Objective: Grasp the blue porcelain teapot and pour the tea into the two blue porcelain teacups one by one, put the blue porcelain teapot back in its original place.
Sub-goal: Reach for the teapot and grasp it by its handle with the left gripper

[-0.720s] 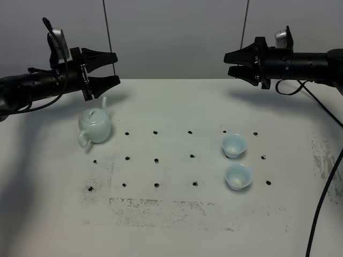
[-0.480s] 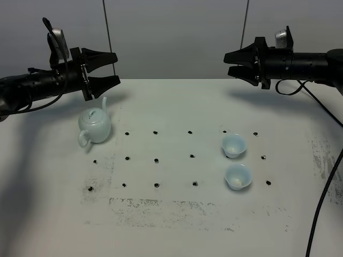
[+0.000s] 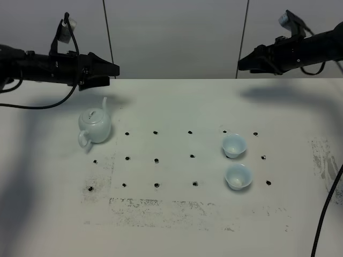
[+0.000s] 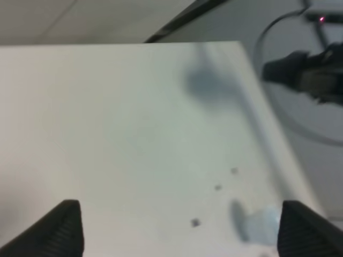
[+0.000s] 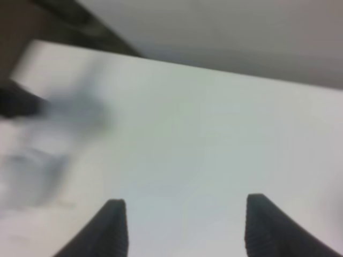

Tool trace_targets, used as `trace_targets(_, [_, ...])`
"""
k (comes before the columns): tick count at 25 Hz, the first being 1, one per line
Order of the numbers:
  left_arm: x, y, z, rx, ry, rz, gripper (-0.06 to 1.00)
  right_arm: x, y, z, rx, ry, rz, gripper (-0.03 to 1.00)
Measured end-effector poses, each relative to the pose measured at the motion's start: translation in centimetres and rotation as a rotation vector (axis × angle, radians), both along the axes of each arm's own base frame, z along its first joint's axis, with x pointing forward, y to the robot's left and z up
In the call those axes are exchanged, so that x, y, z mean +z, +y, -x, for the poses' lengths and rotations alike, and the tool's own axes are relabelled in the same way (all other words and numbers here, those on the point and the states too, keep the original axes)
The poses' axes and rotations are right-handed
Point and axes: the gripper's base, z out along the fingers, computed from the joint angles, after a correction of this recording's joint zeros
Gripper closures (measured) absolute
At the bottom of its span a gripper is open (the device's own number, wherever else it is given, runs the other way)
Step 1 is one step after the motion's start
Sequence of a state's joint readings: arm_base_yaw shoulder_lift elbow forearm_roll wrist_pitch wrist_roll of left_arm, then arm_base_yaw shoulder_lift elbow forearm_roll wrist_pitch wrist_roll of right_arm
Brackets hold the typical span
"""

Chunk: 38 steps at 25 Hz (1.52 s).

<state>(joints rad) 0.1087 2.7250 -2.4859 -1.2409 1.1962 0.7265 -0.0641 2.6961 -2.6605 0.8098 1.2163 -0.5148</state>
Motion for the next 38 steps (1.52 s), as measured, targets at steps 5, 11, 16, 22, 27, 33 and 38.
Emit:
trace_targets(5, [3.9, 1.6, -0.6, 0.096, -0.100, -0.327, 0.24, 1.0, -3.8, -0.1, -0.135, -0.017, 0.434, 0.50])
trace_targets(11, [6.2, 1.2, 1.1, 0.105, -0.113, -0.740, 0.24, -0.3, -5.1, 2.3, -0.141, 0.175, 0.582, 0.50])
trace_targets(16, [11.2, -0.4, 3.8, 0.123, -0.111, -0.913, 0.27, 3.9, -6.3, 4.8, -0.279, 0.215, 0.678, 0.52])
trace_targets(22, [13.9, 0.0, 7.7, 0.140, -0.111, -0.943, 0.40, 9.6, -6.8, 11.3, -0.333, 0.240, 0.771, 0.60])
trace_targets(27, [13.0, -0.1, 11.7, 0.219, -0.156, -0.933, 0.42, 12.1, -6.3, 18.1, -0.381, 0.141, 0.753, 0.62])
trace_targets(33, [12.7, -0.4, 17.3, 0.379, -0.262, -0.869, 0.42, 14.0, -5.5, 28.1, -0.510, 0.000, 0.679, 0.62])
trace_targets(38, [12.2, -0.7, 19.3, 0.358, -0.241, -0.871, 0.42, 14.3, -4.5, 36.3, -0.557, -0.057, 0.593, 0.62])
